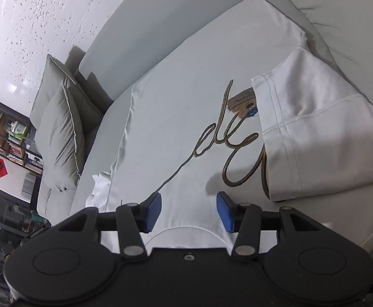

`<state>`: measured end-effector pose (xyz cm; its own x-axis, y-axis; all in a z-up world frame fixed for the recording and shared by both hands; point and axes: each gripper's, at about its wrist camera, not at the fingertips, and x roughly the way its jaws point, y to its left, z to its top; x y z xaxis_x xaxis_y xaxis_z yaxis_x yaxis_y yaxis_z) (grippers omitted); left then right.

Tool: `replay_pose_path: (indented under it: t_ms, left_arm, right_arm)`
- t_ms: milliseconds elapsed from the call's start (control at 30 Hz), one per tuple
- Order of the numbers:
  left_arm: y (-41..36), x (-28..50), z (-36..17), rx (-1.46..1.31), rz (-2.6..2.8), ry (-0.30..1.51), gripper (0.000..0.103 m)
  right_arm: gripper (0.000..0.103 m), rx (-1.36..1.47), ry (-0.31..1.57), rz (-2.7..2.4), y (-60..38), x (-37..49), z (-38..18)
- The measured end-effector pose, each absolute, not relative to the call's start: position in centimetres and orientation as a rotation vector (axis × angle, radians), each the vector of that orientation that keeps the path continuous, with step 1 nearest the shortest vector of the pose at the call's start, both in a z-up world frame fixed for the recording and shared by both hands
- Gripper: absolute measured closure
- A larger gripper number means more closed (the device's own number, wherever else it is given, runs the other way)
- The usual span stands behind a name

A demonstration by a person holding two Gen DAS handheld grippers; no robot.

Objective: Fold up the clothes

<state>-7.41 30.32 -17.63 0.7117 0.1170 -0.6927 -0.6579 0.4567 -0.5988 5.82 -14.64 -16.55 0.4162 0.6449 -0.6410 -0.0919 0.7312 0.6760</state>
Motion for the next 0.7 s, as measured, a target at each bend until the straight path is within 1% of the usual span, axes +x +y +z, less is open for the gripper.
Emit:
replay_pose_path:
  t_ms: [33,133,200,233,267,300,333,600,700]
  left_arm:
    - [30.4,-7.2,-17.4,-0.973,0.516,0.626,0.054]
    - [30.6,-6.0,-17.3,-0.922,0.503,0.629,0.066]
    - [30.8,-5.5,-17.5,-0.896,0.498,0.636,0.071]
    - [30.7,-5.3,-17.5,-0.880,0.500,0.641,0.077]
    - [30.7,-5.1,-17.5,-0.864,0.501,0.646,0.088]
    - [30.5,-4.9,-17.6,-0.844,0.503,0.661,0.097]
    - [30.2,-4.6,-17.5,-0.820,0.505,0.683,0.103]
    - [21.3,-2.1,-11.9,-0.254,0.483,0.605,0.103]
    - [15.4,-1.3,-10.3,-0.053,0.384,0.547,0.103]
  right_arm:
    - [0.056,0.617,1.050,0.498,-14.7,5.8,-16.6]
    - [0.056,0.624,1.050,0.494,-14.9,5.8,-16.8]
    - [0.056,0.628,1.050,0.492,-14.9,5.8,-16.7]
    - [0.056,0.627,1.049,0.491,-14.9,5.8,-16.7]
    - [0.056,0.627,1.049,0.490,-14.9,5.7,-16.7]
    - [0.056,0.629,1.049,0.488,-15.0,5.7,-16.7]
    - [0.056,0.631,1.048,0.485,-15.0,5.7,-16.7]
    - [0.053,0.645,1.024,0.446,-16.1,5.3,-16.4]
    - [0.053,0.651,1.007,0.410,-16.6,5.3,-16.3]
